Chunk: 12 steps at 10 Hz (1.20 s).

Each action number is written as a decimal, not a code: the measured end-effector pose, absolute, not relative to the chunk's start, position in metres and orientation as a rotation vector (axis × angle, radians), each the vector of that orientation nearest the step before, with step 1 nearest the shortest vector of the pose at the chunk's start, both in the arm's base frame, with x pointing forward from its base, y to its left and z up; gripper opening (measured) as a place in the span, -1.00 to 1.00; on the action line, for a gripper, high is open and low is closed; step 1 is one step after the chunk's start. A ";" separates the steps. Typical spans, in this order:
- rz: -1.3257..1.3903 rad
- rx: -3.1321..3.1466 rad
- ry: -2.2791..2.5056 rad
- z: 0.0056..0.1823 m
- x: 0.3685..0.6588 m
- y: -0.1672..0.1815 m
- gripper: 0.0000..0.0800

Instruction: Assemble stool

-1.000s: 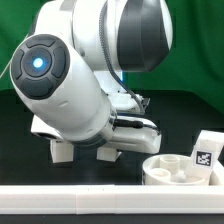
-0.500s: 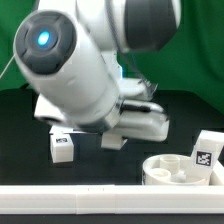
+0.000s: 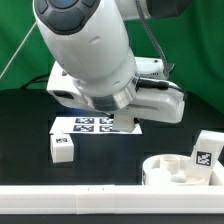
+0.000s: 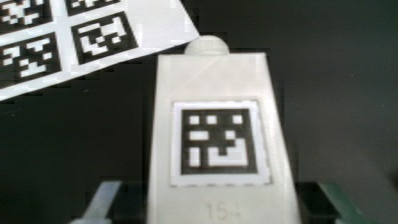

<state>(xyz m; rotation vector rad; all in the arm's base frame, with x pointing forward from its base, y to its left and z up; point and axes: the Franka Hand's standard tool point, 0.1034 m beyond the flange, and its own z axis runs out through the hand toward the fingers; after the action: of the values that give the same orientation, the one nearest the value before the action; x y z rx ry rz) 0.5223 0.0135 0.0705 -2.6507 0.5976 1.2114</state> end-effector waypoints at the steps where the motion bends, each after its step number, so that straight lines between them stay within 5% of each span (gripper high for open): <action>1: 1.201 -2.656 0.599 0.070 0.524 0.013 -0.16; 7: 0.682 -2.886 0.495 0.115 0.574 0.023 -0.16; 12: 0.150 -3.015 0.404 0.110 0.599 0.021 -0.16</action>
Offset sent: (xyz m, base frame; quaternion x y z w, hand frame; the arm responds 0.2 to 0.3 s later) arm 0.0179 -0.0026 0.0383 -0.0607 0.1450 -0.0771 0.9845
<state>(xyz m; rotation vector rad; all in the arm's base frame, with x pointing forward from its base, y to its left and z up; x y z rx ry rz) 0.5991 0.0213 0.1099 -3.0148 0.4042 0.1496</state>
